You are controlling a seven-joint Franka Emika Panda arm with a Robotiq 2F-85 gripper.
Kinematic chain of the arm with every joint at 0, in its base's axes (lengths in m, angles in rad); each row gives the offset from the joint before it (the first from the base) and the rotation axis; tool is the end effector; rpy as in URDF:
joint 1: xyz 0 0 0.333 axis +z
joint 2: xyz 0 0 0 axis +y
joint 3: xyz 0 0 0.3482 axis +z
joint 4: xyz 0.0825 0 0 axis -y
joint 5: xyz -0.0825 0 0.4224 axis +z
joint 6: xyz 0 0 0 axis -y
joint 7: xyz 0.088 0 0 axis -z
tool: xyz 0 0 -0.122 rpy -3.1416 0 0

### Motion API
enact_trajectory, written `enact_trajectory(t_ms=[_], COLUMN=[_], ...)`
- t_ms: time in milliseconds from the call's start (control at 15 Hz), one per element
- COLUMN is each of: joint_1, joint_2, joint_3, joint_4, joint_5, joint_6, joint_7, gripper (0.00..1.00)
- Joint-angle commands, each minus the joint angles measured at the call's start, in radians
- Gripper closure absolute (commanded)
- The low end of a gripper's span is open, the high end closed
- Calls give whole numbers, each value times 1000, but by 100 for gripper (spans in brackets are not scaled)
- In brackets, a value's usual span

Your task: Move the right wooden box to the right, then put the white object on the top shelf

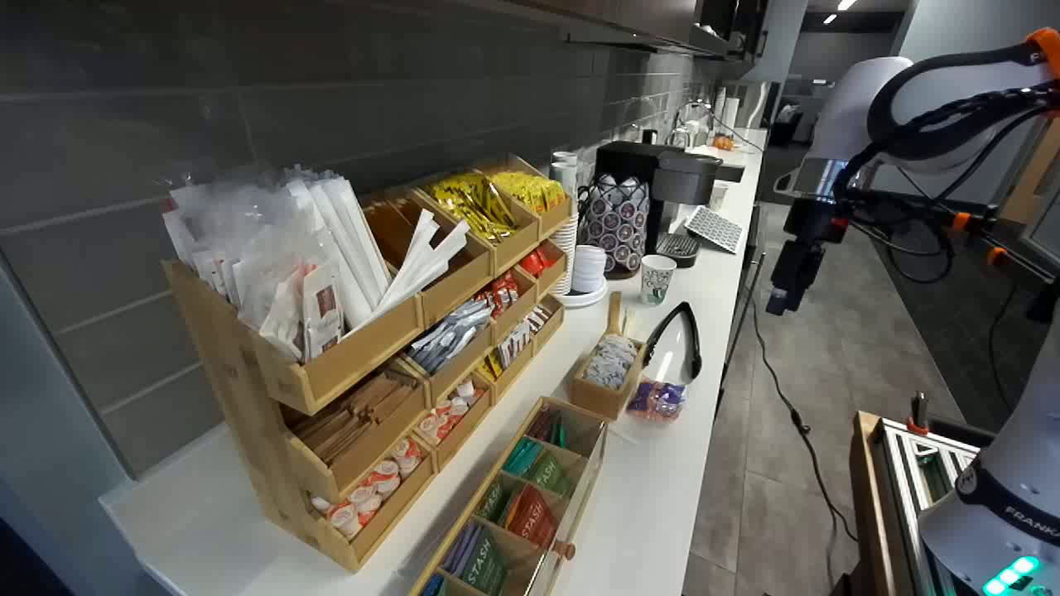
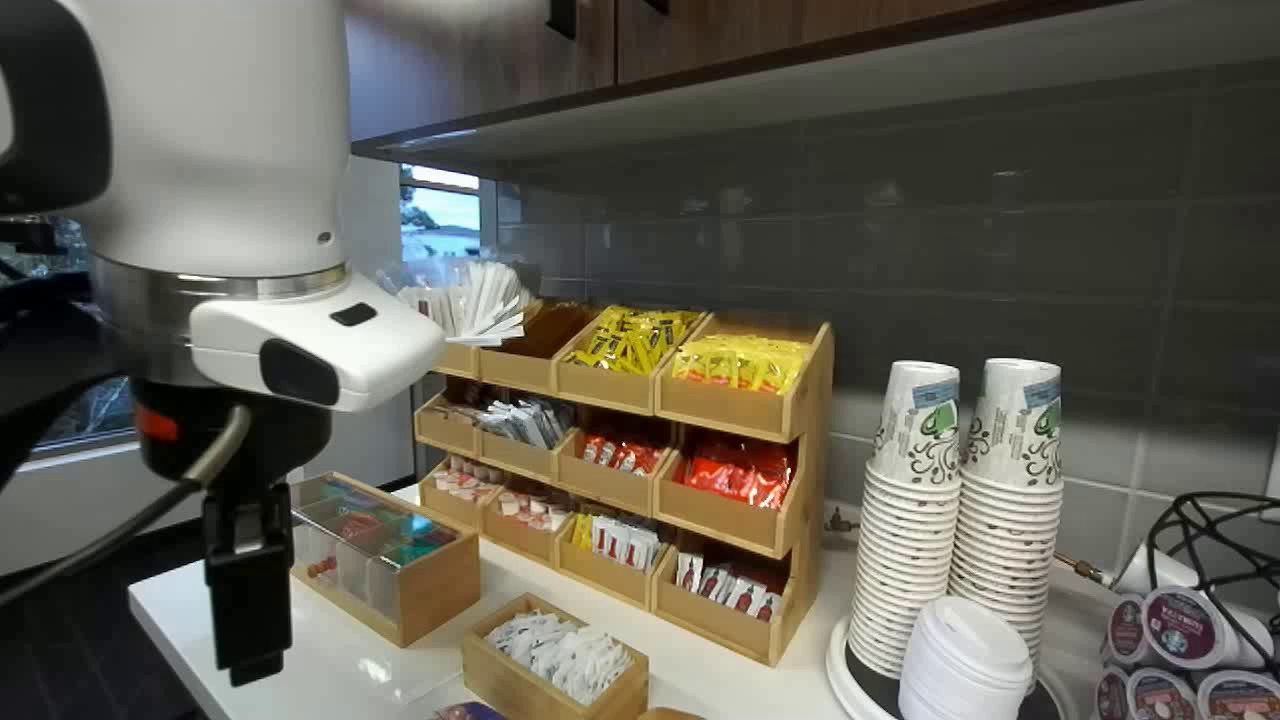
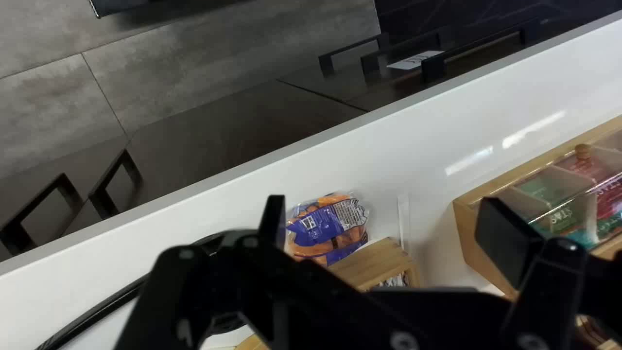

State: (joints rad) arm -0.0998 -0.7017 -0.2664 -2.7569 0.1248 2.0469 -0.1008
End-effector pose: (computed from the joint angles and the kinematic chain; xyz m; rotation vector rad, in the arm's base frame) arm 0.3223 -0.1048 0.4007 -2.8357 0.3725 -0.0380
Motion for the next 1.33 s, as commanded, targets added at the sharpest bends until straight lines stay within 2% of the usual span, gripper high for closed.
enact_trajectory(t_ms=[0,733,1000,1267], joint_1=[-21,-21,57,146], joint_2=[5,7,97,201], joint_3=[20,20,16,-4], joint_4=[0,-2,0,-1], joint_5=[15,15,94,218], joint_6=[-4,-4,199,282], joint_7=[-12,-12,-74,-172], gripper=[0,0,0,0])
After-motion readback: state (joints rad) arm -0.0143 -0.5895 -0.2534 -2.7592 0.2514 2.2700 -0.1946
